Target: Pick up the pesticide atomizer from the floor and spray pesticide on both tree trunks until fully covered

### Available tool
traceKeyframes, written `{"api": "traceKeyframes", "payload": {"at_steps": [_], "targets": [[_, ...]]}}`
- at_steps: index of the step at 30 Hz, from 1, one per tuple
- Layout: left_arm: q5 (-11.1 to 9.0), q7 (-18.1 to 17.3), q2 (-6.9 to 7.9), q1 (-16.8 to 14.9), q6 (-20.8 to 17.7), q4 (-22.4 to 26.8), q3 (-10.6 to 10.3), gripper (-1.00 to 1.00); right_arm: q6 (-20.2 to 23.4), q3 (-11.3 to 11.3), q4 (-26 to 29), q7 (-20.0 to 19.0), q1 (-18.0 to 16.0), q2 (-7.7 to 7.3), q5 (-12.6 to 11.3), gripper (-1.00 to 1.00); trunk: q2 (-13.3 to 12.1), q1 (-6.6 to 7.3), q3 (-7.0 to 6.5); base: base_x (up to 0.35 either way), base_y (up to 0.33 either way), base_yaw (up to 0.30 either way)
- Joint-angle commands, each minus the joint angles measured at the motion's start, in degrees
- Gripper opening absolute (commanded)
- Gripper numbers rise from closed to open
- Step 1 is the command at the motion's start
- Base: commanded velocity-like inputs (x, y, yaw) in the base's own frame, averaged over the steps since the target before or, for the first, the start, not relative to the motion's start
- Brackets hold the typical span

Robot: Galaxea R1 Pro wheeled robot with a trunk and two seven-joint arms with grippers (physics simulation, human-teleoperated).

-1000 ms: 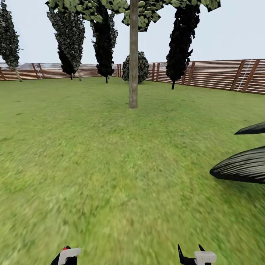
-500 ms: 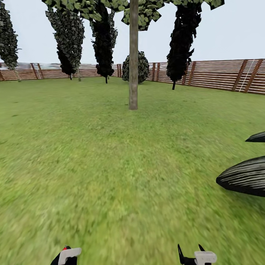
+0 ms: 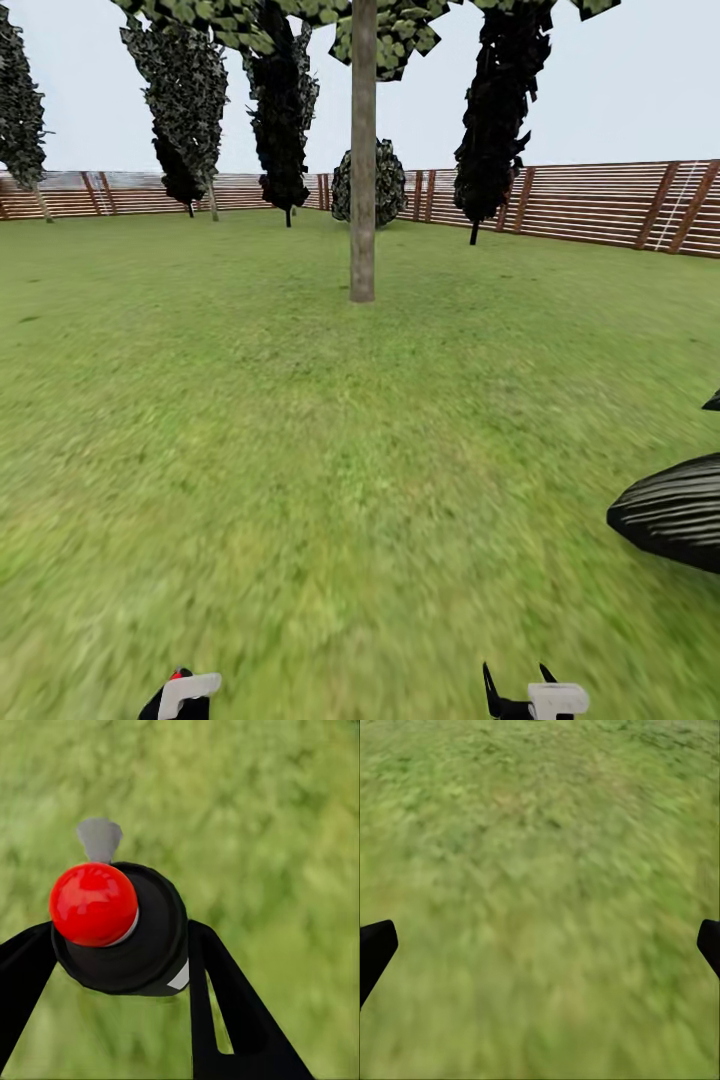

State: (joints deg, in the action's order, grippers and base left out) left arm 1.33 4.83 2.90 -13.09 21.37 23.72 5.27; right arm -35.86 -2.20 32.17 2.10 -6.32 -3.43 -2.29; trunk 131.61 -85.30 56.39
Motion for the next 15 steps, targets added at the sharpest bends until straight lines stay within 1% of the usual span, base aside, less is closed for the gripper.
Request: {"api": "traceKeyframes", "payload": {"at_steps": [1,15], "targets": [[0.0,0.0,0.0,0.0,0.0,0.0,0.0,-1.0,0.0,0.0,0.0,0.0,0.0,0.0,0.0,1.0,0.0,0.0,0.0,0.338,0.0,0.0],[0.1,0.0,0.0,0.0,0.0,0.0,0.0,-1.0,0.0,0.0,0.0,0.0,0.0,0.0,0.0,1.0,0.0,0.0,0.0,0.338,0.0,0.0]]}}
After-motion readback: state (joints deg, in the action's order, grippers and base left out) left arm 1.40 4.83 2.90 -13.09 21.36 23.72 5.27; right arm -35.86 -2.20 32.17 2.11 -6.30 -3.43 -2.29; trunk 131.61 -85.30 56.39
